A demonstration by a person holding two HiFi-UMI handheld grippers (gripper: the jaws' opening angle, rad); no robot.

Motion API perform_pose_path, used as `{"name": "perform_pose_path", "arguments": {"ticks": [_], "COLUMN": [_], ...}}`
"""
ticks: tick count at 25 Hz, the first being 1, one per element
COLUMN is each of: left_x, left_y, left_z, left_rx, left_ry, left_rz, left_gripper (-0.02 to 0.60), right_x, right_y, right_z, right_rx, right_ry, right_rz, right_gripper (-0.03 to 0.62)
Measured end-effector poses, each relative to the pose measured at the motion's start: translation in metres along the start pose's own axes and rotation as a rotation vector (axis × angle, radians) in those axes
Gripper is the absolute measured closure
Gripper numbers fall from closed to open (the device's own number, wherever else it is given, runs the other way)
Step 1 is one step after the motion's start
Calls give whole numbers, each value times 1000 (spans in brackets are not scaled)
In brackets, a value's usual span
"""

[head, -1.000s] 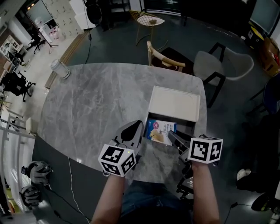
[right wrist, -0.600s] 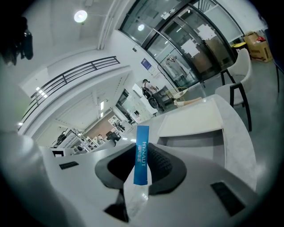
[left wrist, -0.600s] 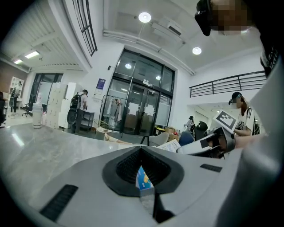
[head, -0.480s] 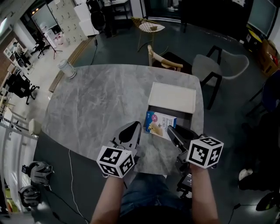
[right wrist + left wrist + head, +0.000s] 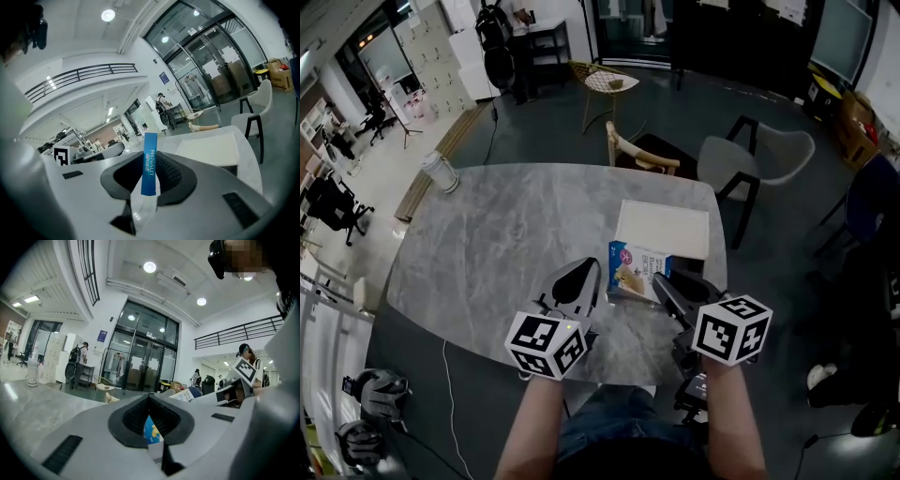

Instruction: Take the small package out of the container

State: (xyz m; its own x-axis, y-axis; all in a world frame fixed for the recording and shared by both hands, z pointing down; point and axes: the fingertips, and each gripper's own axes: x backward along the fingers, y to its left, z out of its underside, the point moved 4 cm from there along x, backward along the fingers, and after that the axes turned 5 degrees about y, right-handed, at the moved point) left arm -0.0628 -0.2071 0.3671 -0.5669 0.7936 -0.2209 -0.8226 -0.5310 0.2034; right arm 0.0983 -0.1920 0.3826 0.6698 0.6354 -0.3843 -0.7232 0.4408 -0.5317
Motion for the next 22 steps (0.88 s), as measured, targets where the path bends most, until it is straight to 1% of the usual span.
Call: {"name": "perform_pose_path", "arguments": {"ticks": [6, 12, 15, 19, 22], "left_x": [-8, -10, -4, -1, -2], "left_y": [4, 7, 14, 21, 23], "left_z": [-39, -69, -75, -77, -81], "left_rx": [-20, -56, -60, -56, -54], "left_ry": [-82, -149, -168, -185, -201], "left_rz": [15, 15, 9, 0, -4], "left_gripper": [569, 569, 569, 569, 569], "right_x": [3, 11, 20, 41, 61], "right_y": [13, 21, 22, 17, 10], "right_z": [-40, -73, -81, -85, -87], "right_rx": [80, 165, 218, 311, 363], "right_ry": [-58, -175, -228, -295, -334], "right_rz": [0, -7, 35, 135, 202], "right_gripper": [500, 500, 500, 500, 500]}}
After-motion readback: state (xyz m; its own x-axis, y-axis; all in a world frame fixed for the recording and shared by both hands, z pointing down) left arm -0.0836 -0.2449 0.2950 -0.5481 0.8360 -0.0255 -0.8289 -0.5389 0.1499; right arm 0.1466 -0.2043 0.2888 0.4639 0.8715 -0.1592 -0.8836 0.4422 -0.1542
